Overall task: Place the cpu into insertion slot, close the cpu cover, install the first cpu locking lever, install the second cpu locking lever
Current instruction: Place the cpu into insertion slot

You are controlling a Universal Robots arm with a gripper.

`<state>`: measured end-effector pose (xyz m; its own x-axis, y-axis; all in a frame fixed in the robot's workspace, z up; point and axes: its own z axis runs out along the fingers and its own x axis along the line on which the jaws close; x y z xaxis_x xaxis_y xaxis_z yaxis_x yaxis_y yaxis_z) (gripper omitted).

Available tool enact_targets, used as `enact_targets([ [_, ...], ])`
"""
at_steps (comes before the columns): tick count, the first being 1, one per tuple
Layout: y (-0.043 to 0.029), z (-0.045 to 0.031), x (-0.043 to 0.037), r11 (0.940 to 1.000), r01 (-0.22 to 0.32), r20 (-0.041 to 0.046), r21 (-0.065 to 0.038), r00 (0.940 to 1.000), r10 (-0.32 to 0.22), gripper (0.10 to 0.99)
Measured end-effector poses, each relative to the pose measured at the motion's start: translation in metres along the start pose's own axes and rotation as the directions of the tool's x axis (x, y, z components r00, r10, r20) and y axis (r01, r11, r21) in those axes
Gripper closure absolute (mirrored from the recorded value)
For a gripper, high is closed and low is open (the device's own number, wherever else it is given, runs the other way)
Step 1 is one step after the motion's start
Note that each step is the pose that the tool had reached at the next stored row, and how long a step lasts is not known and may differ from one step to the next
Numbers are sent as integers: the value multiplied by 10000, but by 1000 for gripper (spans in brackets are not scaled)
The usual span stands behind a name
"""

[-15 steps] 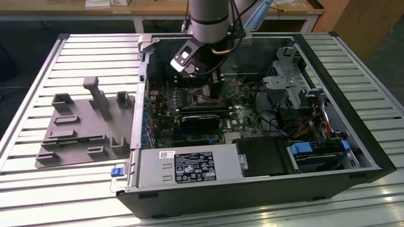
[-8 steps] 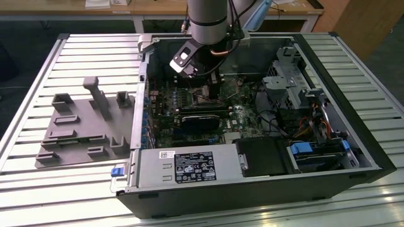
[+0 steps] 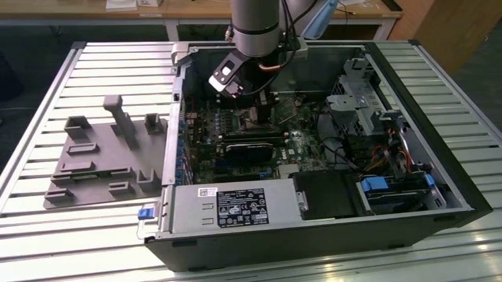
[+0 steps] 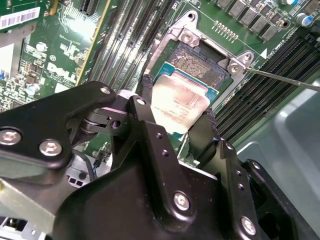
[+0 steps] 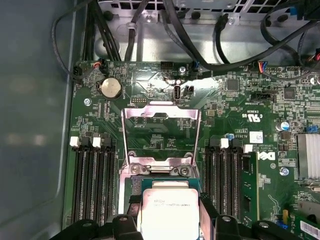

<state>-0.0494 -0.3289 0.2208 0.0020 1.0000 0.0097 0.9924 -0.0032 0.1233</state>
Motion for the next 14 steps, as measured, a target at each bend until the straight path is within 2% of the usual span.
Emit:
enact_targets([
  [14,-53,105,32,9999,-122,17,0,9999,122,549],
])
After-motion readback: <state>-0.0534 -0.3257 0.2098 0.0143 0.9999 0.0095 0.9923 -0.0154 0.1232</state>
